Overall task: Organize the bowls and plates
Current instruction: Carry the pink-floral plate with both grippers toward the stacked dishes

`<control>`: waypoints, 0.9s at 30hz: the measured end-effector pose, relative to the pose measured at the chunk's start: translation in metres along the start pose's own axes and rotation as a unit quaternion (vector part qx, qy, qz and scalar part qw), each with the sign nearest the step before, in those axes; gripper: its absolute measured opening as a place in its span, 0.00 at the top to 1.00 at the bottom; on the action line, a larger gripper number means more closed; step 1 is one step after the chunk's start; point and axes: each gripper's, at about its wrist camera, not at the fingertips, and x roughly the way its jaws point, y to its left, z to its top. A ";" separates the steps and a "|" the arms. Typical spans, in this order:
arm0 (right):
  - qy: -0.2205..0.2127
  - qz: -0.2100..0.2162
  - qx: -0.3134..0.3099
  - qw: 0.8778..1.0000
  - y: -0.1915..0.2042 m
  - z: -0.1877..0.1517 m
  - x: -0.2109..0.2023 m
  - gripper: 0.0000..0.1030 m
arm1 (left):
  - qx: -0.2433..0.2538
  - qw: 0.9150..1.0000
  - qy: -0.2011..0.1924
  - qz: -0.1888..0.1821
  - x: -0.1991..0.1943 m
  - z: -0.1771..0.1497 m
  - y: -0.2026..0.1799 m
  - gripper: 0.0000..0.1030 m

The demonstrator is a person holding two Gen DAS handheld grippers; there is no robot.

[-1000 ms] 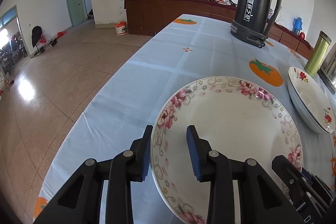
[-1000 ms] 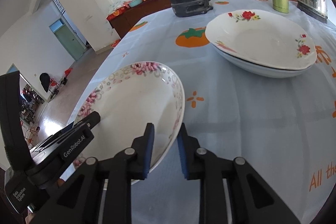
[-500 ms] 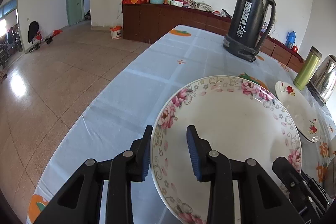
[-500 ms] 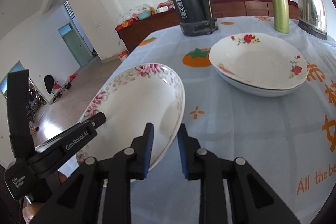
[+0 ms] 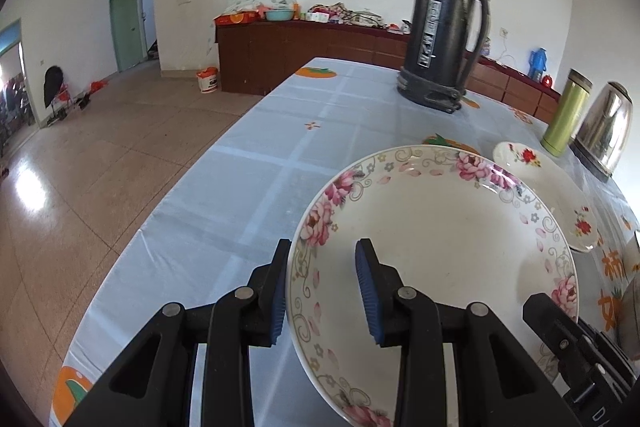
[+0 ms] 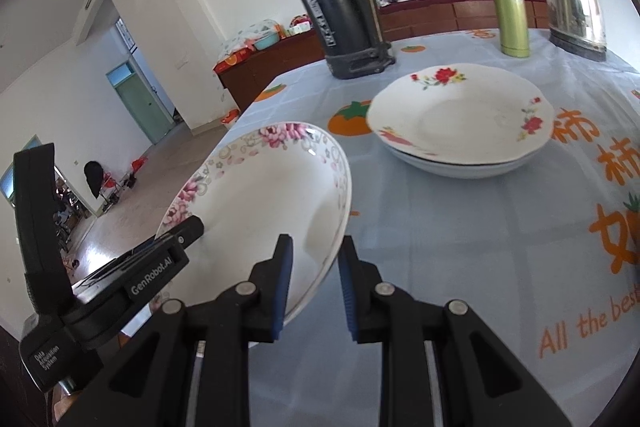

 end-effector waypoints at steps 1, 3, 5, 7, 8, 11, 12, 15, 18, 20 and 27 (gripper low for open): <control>0.000 0.000 0.002 1.000 -0.002 0.000 -0.001 0.77 | 0.003 1.000 -0.002 -0.001 -0.001 0.000 -0.002 0.66; -0.002 -0.002 0.004 1.000 -0.006 0.000 -0.006 0.77 | 0.008 1.000 -0.007 -0.004 -0.004 -0.001 -0.006 0.66; -0.006 -0.004 0.003 1.000 -0.008 0.000 -0.009 0.77 | 0.009 1.000 -0.012 -0.006 -0.007 -0.001 -0.010 0.66; -0.010 -0.006 0.002 1.000 -0.010 0.000 -0.013 0.77 | 0.009 1.000 -0.015 -0.007 -0.009 -0.001 -0.013 0.66; -0.012 -0.007 0.003 1.000 -0.011 0.000 -0.015 0.77 | 0.011 1.000 -0.016 -0.007 -0.010 -0.001 -0.016 0.66; -0.015 -0.007 0.009 1.000 -0.016 0.000 -0.019 0.77 | 0.016 1.000 -0.018 -0.006 -0.011 -0.001 -0.024 0.66; -0.016 -0.007 0.010 1.000 -0.018 0.001 -0.020 0.77 | 0.017 1.000 -0.018 -0.006 -0.011 -0.002 -0.025 0.66; -0.019 -0.009 0.016 1.000 -0.023 0.002 -0.022 0.77 | 0.017 1.000 -0.016 -0.009 -0.010 -0.002 -0.030 0.66; -0.023 -0.012 0.022 0.999 -0.029 0.004 -0.025 0.77 | 0.020 1.000 -0.017 -0.013 -0.010 0.000 -0.038 0.66; -0.026 -0.012 0.026 0.999 -0.033 0.005 -0.028 0.77 | 0.021 0.999 -0.018 -0.017 -0.009 0.001 -0.042 0.66; -0.039 -0.021 0.041 0.998 -0.049 0.015 -0.034 0.77 | 0.030 0.999 -0.019 -0.029 -0.004 0.008 -0.064 0.66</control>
